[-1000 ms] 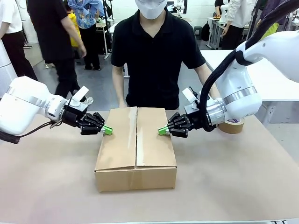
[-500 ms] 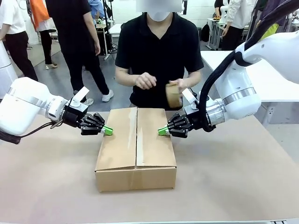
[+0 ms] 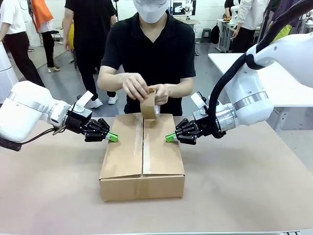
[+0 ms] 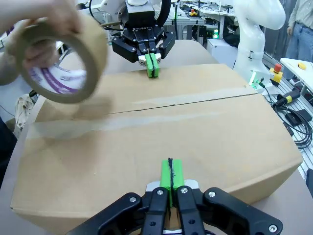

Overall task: Wrap the clocks to prevent damage.
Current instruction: After the human seals the box with tape, release both hands from the side flaps of the Package Box.

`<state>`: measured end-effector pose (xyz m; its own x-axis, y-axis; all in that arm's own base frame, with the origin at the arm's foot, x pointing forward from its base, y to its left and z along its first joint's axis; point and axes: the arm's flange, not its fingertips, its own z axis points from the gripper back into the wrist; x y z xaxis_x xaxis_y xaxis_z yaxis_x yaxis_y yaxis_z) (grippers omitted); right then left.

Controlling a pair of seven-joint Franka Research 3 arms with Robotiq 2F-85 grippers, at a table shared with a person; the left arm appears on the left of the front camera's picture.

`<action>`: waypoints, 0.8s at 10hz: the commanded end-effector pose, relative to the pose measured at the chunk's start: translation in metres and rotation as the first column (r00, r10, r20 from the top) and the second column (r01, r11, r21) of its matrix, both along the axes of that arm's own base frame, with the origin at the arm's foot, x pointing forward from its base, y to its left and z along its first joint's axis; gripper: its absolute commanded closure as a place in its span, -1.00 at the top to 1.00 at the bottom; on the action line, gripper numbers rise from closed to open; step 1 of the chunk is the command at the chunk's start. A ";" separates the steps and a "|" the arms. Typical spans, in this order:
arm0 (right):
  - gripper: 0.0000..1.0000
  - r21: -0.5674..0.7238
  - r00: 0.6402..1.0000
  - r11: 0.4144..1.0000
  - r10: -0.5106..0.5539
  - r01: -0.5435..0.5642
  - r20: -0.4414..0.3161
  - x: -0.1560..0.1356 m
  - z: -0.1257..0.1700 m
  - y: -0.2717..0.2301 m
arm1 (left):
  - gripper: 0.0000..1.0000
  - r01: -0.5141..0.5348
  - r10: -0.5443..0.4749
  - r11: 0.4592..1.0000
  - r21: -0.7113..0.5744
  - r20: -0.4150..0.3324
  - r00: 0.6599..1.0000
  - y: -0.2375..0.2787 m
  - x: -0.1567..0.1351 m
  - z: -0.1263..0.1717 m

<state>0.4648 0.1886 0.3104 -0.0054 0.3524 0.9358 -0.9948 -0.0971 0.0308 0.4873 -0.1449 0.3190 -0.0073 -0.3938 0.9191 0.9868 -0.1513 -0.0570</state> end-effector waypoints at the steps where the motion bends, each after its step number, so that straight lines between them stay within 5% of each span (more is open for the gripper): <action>1: -0.98 -0.001 1.000 1.000 -0.016 0.016 -0.004 0.000 -0.003 0.001 | -0.99 -0.002 0.002 1.000 0.004 -0.001 1.000 -0.001 0.000 -0.002; 8: -0.98 -0.001 1.000 1.000 -0.016 0.016 -0.004 0.000 -0.003 0.001 | -0.99 -0.002 0.002 1.000 0.004 -0.001 1.000 -0.001 0.000 -0.002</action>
